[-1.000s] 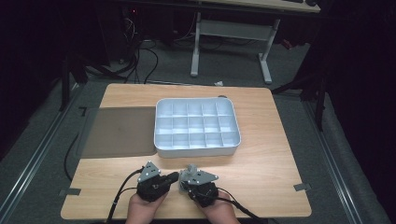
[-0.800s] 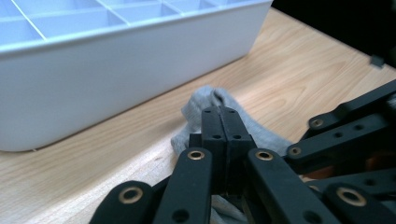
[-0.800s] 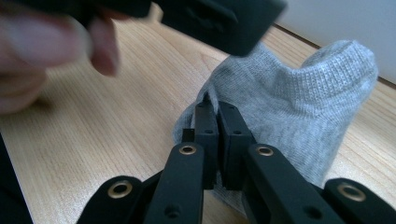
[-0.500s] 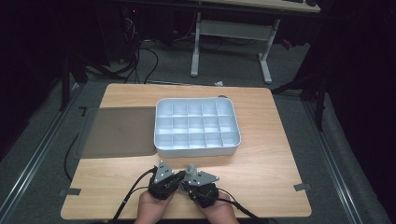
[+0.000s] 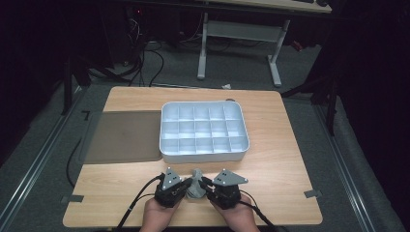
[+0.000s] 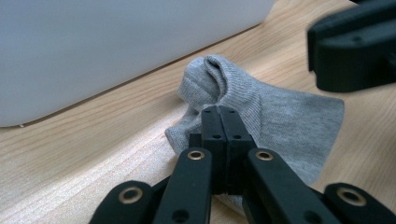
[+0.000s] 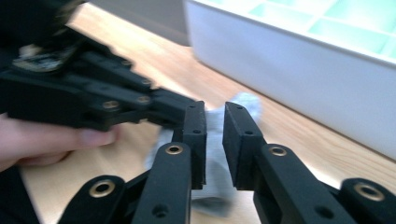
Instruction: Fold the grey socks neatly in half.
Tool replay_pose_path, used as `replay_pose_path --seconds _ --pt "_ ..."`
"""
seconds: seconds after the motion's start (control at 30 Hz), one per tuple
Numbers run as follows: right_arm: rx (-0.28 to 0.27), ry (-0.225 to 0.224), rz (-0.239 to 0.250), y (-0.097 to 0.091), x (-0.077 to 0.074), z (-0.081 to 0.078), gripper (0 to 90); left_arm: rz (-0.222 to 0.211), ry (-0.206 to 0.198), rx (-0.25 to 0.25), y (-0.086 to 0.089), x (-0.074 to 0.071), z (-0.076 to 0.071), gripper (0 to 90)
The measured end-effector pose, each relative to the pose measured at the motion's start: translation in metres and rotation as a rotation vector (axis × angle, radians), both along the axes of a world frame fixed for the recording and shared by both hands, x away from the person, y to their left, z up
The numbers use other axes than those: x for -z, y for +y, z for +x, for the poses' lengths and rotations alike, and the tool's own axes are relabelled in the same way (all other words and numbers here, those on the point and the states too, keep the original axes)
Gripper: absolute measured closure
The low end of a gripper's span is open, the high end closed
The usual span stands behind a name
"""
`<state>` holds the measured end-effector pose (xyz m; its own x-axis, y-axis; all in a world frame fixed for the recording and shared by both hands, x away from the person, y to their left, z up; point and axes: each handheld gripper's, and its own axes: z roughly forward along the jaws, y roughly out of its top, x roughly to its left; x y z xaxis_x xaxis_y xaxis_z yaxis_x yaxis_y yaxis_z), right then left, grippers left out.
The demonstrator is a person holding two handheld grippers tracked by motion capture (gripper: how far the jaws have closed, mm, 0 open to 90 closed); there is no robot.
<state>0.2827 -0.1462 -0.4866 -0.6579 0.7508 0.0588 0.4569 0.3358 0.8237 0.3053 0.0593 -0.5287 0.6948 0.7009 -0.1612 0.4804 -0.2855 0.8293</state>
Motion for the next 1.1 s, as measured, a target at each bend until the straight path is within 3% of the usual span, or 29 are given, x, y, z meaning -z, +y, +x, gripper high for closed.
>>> replay_pose_path --seconds 0.17,0.3,0.37,0.47,0.53,0.7,0.77,0.9,0.93,0.97,1.1 --pt "0.021 0.022 0.009 -0.004 0.005 0.006 77.3 0.000 -0.001 -0.001 0.000 0.000 0.000 89.7" --pt "-0.012 0.018 0.006 0.000 0.011 0.005 82.4 0.003 0.000 0.003 0.000 0.000 -0.001 89.2" --pt "-0.018 0.024 -0.014 0.004 0.016 0.007 83.3 0.007 -0.001 0.004 -0.001 0.001 0.000 89.3" --pt "0.006 0.067 -0.092 0.003 0.029 0.014 84.2 0.023 -0.001 0.003 -0.002 0.001 -0.001 89.2" --pt "0.009 0.082 -0.106 0.000 0.036 0.015 84.2 0.033 -0.004 0.004 -0.002 0.001 -0.001 89.1" --pt "0.014 0.088 -0.092 -0.003 0.038 0.013 84.4 0.031 -0.029 -0.010 -0.004 -0.002 -0.006 84.2" --pt "0.015 0.087 -0.091 -0.003 0.039 0.012 84.4 0.012 -0.070 0.024 -0.011 -0.013 -0.016 82.2" --pt "0.014 0.090 -0.081 -0.004 0.039 0.012 84.4 0.005 -0.054 0.048 -0.019 -0.013 -0.019 82.8" --pt "0.017 0.096 -0.078 -0.004 0.039 0.012 84.4 0.063 -0.044 0.035 -0.022 -0.006 -0.017 84.1" --pt "0.013 0.093 -0.075 -0.005 0.039 0.013 84.3 0.086 -0.034 0.025 -0.021 -0.003 -0.017 85.1" --pt "0.011 0.095 -0.056 -0.007 0.040 0.012 83.0 0.125 -0.044 -0.001 -0.020 0.001 -0.017 89.6"
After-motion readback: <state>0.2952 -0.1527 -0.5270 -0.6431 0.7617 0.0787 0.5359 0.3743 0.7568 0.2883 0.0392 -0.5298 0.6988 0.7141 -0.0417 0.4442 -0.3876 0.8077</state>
